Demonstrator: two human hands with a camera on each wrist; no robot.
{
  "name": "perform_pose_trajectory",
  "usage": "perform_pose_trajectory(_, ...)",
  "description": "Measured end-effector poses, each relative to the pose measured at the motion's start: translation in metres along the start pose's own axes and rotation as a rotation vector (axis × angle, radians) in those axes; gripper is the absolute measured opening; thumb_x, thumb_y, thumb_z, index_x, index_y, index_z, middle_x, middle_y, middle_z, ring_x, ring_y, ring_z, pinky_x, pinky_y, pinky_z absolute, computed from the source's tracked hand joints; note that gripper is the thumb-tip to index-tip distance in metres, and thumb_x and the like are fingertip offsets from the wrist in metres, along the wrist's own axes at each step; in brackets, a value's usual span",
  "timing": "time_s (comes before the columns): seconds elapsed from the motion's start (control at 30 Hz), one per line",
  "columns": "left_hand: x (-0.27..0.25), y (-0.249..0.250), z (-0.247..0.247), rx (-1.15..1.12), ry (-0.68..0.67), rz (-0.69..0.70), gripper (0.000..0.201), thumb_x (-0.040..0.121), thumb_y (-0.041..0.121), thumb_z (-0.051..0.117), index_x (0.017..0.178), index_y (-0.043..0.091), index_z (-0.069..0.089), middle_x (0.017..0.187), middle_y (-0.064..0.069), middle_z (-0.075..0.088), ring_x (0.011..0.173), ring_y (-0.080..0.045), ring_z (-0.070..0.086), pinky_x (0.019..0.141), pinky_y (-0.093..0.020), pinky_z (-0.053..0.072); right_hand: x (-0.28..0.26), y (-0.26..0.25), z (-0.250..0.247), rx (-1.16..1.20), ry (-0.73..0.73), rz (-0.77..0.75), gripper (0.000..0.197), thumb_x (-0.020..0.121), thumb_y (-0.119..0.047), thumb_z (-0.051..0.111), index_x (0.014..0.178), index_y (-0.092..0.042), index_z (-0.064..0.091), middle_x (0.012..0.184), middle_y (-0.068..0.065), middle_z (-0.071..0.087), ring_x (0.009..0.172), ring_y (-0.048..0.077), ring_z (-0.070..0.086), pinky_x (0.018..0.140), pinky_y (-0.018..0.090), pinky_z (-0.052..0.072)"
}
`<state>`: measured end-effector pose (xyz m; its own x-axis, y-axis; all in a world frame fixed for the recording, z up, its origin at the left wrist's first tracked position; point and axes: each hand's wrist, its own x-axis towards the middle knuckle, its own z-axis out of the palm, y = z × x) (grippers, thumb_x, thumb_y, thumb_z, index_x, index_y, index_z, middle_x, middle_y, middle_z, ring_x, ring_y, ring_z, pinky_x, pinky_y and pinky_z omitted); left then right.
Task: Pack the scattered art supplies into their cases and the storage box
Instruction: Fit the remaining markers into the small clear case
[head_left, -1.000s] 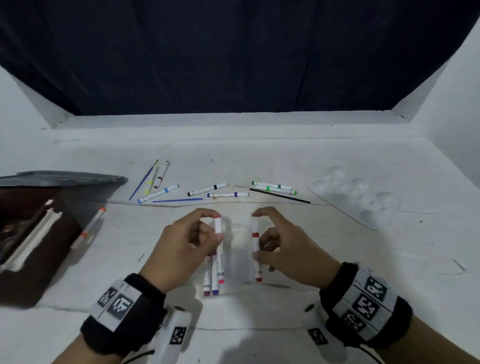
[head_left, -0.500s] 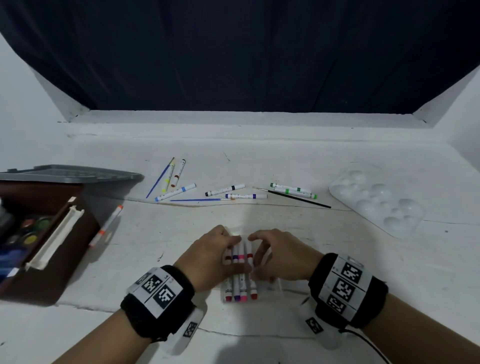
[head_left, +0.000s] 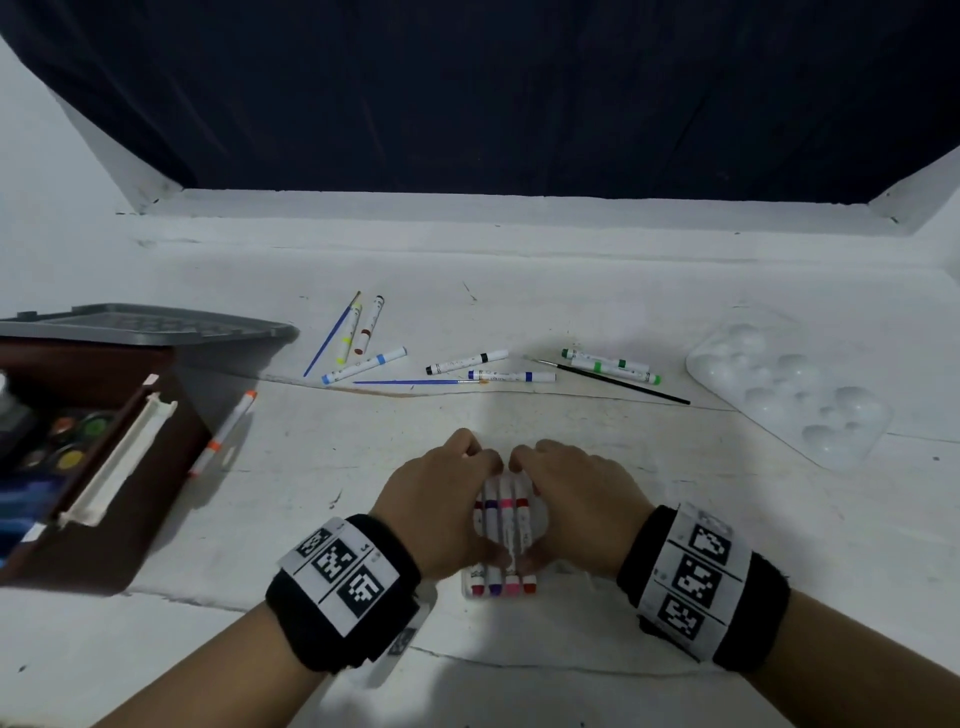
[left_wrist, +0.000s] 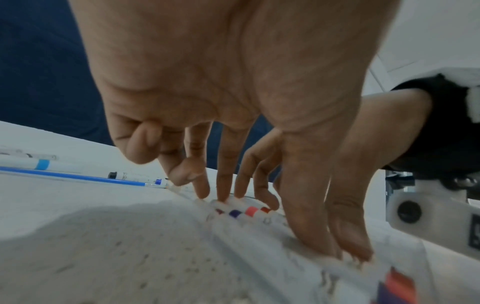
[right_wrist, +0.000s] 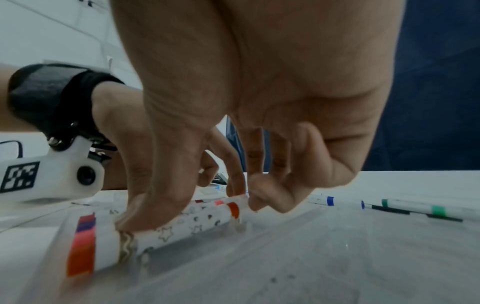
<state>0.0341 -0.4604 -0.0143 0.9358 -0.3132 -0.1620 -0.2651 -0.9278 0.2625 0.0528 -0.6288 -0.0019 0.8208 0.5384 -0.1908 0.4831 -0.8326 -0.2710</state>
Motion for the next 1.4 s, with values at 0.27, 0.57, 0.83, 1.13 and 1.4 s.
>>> perform_pose_trajectory(0.27,0.002,-0.006,-0.001,0.028,-0.055,0.052,0.051,0.073,0.061,0.070,0.111,0.031,0.056,0.112,0.008,0.049,0.086,-0.011,0.057,0.077,-0.029,0.051,0.007,-0.002,-0.013,-0.060,-0.066,-0.057,0.036,0.077,-0.049,0.072,0.099,-0.022,0.061,0.092,-0.004,0.062,0.080,0.014,0.059,0.064,0.025,0.038)
perform_pose_trajectory(0.57,-0.021,-0.068,-0.023,-0.387,0.556,-0.022,0.026,0.079,0.025,0.072,0.104,0.028,0.067,0.098,0.009,0.060,0.080,-0.005,0.056,0.071,-0.016,0.044,0.033,0.005,-0.024,-0.034,-0.033,-0.046,0.040,0.081,-0.053,0.067,0.112,-0.028,0.061,0.099,-0.009,0.060,0.089,0.014,0.057,0.070,0.028,0.039)
perform_pose_trajectory(0.83,-0.021,-0.158,-0.035,-0.150,0.374,-0.665,0.056,0.087,0.047,0.045,0.124,0.007,0.056,0.117,-0.024,0.057,0.109,-0.044,0.053,0.096,-0.045,0.045,0.107,0.006,-0.043,-0.002,0.183,-0.103,0.012,0.087,-0.034,0.057,0.094,-0.025,0.063,0.086,-0.009,0.053,0.084,0.015,0.052,0.070,0.028,0.039)
perform_pose_trajectory(1.13,-0.012,-0.174,-0.027,0.077,0.042,-0.711,0.036,0.093,0.034,0.048,0.115,0.007,0.058,0.121,-0.016,0.060,0.114,-0.032,0.059,0.094,-0.033,0.045,0.179,0.023,-0.031,-0.276,-0.007,-0.130,0.019,0.093,-0.024,0.046,0.106,-0.017,0.058,0.113,0.003,0.053,0.106,0.025,0.055,0.075,0.032,0.037)
perform_pose_trajectory(1.4,-0.035,-0.165,-0.026,0.022,0.252,-0.465,0.006,0.071,0.011,0.071,0.073,0.009,0.066,0.076,-0.010,0.062,0.069,-0.033,0.065,0.063,-0.031,0.055,0.184,0.017,-0.031,-0.384,0.022,-0.153,0.011,0.091,-0.012,0.047,0.091,-0.016,0.057,0.104,0.002,0.058,0.094,0.023,0.059,0.069,0.029,0.033)
